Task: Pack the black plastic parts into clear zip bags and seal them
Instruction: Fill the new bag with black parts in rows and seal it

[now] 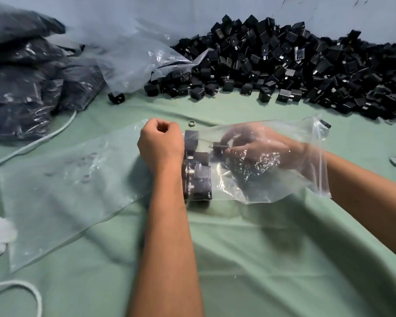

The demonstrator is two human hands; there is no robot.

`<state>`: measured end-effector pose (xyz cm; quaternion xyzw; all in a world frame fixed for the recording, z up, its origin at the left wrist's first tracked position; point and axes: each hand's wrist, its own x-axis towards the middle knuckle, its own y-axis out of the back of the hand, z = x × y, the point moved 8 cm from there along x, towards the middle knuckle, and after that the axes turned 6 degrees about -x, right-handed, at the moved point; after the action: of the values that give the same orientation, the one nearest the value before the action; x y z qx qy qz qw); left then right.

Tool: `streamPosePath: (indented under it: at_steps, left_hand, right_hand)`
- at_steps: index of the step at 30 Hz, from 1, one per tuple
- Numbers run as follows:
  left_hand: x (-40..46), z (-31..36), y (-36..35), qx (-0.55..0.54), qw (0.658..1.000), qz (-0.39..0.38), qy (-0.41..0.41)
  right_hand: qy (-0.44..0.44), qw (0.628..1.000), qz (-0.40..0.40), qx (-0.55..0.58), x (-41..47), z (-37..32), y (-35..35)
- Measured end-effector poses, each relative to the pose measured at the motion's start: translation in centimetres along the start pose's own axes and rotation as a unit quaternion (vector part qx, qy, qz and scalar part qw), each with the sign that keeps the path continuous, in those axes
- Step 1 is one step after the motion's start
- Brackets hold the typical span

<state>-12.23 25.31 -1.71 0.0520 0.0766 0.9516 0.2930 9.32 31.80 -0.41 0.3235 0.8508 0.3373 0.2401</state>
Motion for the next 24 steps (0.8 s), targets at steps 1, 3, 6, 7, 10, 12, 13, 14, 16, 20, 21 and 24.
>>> streamPosePath:
  at_steps: [1,3,6,7,10,12,13,14,16,20,21,24]
  left_hand:
    - [0.3,-0.3,0.1,0.018,1.000,0.000,0.005]
    - [0.7,-1.0,0.4,0.036,0.999,-0.005,0.021]
    - [1.0,-1.2,0.2,0.057,0.998,-0.037,0.008]
    - [1.0,-1.1,0.0,0.058,0.997,-0.051,0.001]
    - [1.0,-1.1,0.1,0.038,0.998,-0.045,0.003]
    - [1.2,-1.6,0.8,-0.023,0.999,-0.012,0.043]
    - [1.2,-2.0,1.1,-0.075,0.994,0.004,0.075]
    - [1.3,-2.3,1.4,-0.131,0.985,0.018,0.109]
    - [1.3,-2.8,1.7,-0.235,0.956,0.036,0.171]
    - [1.0,-2.8,1.4,-0.325,0.921,0.027,0.215]
    - [0.9,-2.7,1.3,-0.326,0.920,0.018,0.217]
    - [0.7,-2.6,0.7,-0.324,0.919,-0.015,0.225]
  right_hand:
    - [0.001,1.000,-0.008,0.005,0.1,0.2,-0.2]
    - [0.000,1.000,-0.011,0.007,0.6,0.4,-0.5]
    - [0.007,1.000,0.004,0.004,1.4,0.2,-0.7]
    - [0.009,1.000,0.001,0.026,1.6,0.2,-0.8]
    - [0.027,0.996,-0.036,0.080,1.8,-0.2,-2.0]
    - [0.010,0.992,-0.039,0.121,2.0,0.1,-2.1]
    - [-0.007,0.988,-0.029,0.151,2.2,0.4,-2.0]
    - [-0.018,0.984,-0.017,0.175,2.4,0.8,-1.9]
    - [-0.016,0.984,-0.010,0.175,2.7,1.1,-1.9]
    - [-0.021,0.987,-0.012,0.158,3.2,0.6,-2.2]
    - [-0.018,0.989,-0.013,0.147,3.4,0.4,-2.3]
    - [-0.023,0.990,-0.010,0.141,4.0,0.7,-2.4]
